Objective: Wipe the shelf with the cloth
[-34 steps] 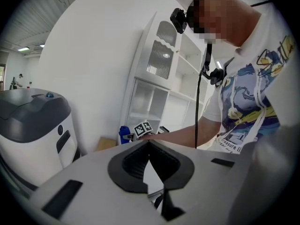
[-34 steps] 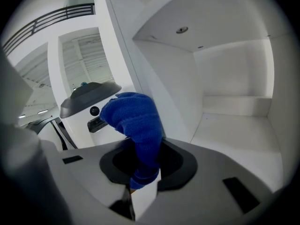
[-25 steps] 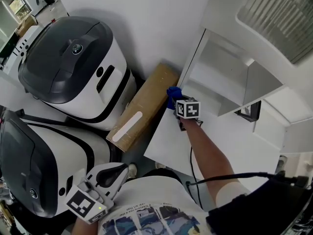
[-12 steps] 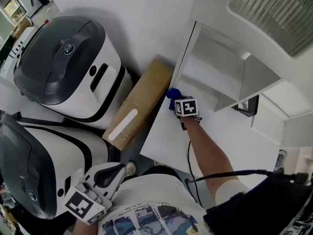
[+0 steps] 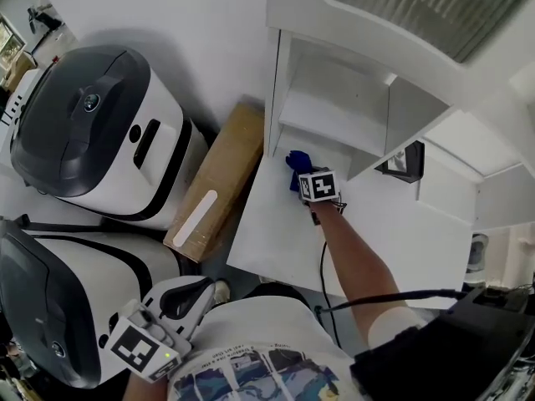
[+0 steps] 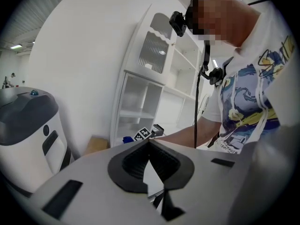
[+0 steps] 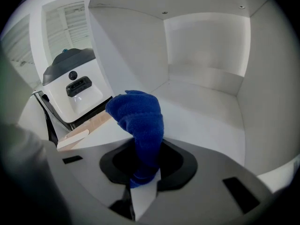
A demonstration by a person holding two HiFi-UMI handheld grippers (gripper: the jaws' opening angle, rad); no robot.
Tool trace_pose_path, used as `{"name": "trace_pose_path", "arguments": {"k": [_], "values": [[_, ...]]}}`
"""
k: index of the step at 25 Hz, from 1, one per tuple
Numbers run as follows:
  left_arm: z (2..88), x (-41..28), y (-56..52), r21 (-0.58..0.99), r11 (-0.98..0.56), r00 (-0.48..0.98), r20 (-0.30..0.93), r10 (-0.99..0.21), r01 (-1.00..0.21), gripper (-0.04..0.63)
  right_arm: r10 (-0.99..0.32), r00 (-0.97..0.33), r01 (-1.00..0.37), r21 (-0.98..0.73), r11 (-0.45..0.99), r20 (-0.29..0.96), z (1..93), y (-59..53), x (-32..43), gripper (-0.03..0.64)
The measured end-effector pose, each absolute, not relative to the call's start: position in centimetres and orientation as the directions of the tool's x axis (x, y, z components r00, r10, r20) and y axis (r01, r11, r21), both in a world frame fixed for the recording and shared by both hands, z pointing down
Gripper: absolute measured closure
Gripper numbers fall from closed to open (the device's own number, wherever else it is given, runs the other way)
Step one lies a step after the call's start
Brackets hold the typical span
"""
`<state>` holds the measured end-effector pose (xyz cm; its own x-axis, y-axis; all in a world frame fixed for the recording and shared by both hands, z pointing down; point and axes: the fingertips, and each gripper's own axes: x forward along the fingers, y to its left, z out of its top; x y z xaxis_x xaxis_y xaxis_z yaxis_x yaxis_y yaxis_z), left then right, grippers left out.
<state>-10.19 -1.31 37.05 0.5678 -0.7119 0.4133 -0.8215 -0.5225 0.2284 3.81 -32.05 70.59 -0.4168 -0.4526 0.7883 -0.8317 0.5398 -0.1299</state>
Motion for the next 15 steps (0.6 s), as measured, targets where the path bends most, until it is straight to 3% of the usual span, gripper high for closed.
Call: {"name": "trace_pose_path", "arguments": {"k": [15], "values": [[36.8, -5.3, -2.5, 0.227, -0.633, 0.664, 0.395, -0.635, -0.740, 0.583, -0.510, -0.299, -0.907, -0.075, 0.414, 0.806, 70.7, -30.6, 14.5, 0.517]]}}
